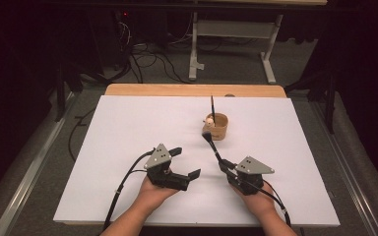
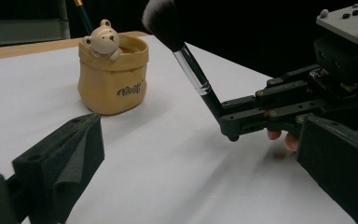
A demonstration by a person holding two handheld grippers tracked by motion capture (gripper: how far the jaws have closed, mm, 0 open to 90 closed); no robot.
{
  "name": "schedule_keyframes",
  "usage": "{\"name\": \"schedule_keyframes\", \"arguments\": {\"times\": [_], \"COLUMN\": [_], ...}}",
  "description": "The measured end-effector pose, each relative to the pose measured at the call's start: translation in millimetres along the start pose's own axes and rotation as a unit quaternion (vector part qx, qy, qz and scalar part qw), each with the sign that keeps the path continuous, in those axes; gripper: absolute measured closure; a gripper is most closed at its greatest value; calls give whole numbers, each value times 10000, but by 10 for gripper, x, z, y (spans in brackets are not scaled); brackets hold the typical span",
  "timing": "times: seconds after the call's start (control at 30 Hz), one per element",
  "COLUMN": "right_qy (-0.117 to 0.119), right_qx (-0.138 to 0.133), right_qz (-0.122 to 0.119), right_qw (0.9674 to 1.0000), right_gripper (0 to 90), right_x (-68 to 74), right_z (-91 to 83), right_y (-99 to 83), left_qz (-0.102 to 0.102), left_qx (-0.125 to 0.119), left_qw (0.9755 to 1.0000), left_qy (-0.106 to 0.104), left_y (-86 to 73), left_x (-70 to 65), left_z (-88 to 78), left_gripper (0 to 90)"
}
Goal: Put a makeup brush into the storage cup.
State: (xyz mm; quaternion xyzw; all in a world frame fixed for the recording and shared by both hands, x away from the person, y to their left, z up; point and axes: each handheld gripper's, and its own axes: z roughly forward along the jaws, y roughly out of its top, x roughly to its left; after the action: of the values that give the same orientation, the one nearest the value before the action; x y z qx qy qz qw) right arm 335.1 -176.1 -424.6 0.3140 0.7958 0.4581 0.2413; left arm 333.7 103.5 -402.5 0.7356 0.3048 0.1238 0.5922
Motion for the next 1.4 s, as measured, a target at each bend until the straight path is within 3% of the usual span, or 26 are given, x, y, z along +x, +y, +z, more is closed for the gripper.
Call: {"name": "schedule_keyframes", "arguments": {"times": [1.4], "right_qy": [606], "right_qx": [-409], "right_qz": [-356], "right_qw": [9967], "right_gripper": [814], "right_x": [376], "right_z": [54], "right_y": [70], "left_qz": [-244], "left_qx": [-155], "left_qw": [9996], "left_qy": [-9], "left_y": [19], "left_x": [53], "left_z": [-55], "left_gripper": [48]}}
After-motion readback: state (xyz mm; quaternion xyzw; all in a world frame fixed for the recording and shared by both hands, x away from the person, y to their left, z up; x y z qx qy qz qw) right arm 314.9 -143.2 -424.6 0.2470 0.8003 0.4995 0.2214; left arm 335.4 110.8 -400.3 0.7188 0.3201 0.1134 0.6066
